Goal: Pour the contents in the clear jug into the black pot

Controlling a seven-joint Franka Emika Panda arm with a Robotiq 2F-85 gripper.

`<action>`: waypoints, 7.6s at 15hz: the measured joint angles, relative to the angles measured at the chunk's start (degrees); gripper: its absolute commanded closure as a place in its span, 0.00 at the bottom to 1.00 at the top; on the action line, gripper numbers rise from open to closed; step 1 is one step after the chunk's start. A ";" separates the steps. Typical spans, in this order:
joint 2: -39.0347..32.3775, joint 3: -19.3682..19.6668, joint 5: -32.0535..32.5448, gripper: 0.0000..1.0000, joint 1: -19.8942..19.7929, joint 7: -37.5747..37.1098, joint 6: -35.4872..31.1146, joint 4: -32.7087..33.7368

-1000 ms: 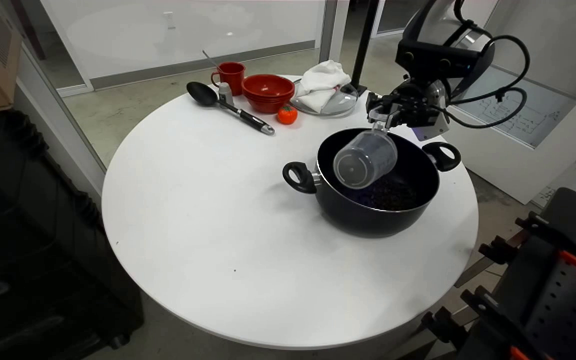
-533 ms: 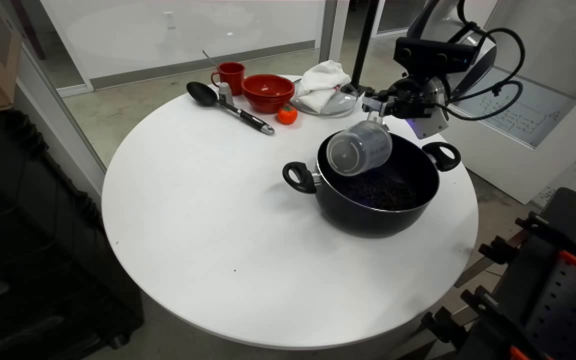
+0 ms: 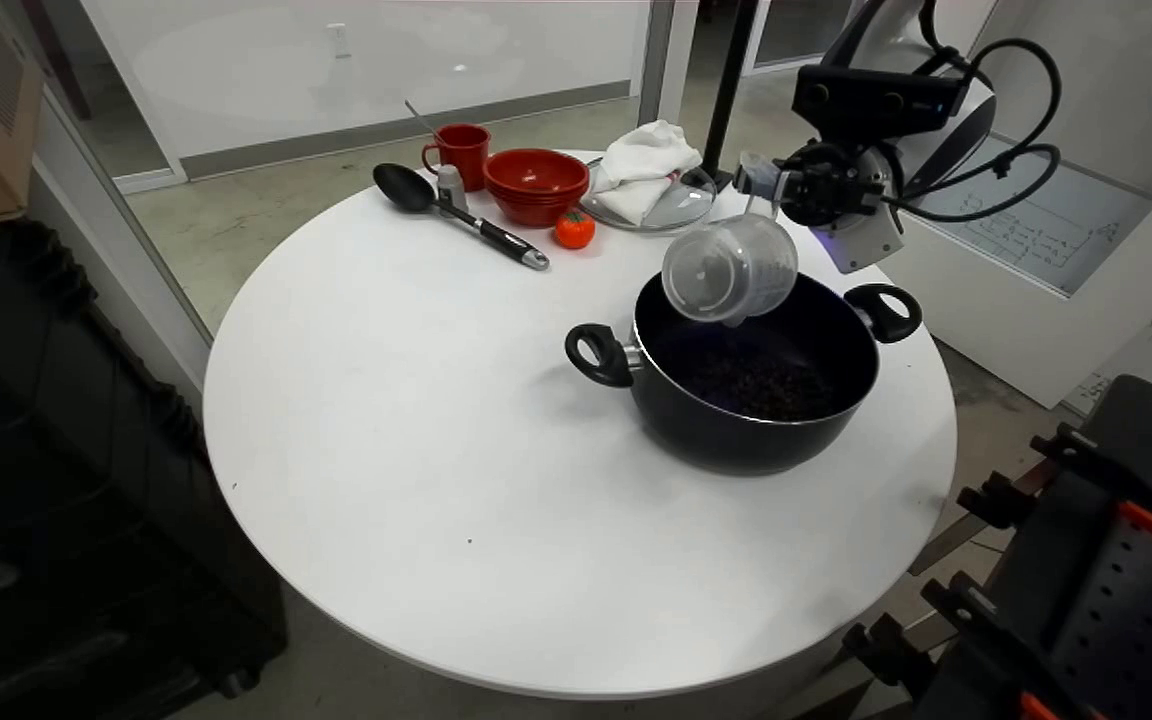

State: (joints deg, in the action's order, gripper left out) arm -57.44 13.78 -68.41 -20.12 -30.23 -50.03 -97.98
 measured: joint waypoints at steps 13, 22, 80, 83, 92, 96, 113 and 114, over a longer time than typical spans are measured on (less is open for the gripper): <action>-1.34 2.98 1.29 0.94 2.03 3.67 -0.12 2.30; 4.10 2.45 12.45 0.94 11.00 19.22 -10.76 -0.54; 4.86 -23.13 60.71 0.94 31.67 39.34 -80.37 27.59; 2.00 -21.44 62.15 0.94 30.29 39.34 -77.78 30.35; -7.49 -15.94 65.46 0.94 26.64 38.05 -76.22 36.93; -9.65 -15.58 65.78 0.48 26.16 37.95 -75.43 40.38; -9.85 -23.85 59.39 0.00 26.43 32.95 -60.05 60.19; -9.33 -24.39 59.14 0.00 26.88 32.00 -59.99 61.78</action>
State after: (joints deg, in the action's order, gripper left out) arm -66.77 -10.61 -9.27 6.76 1.77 -110.03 -36.20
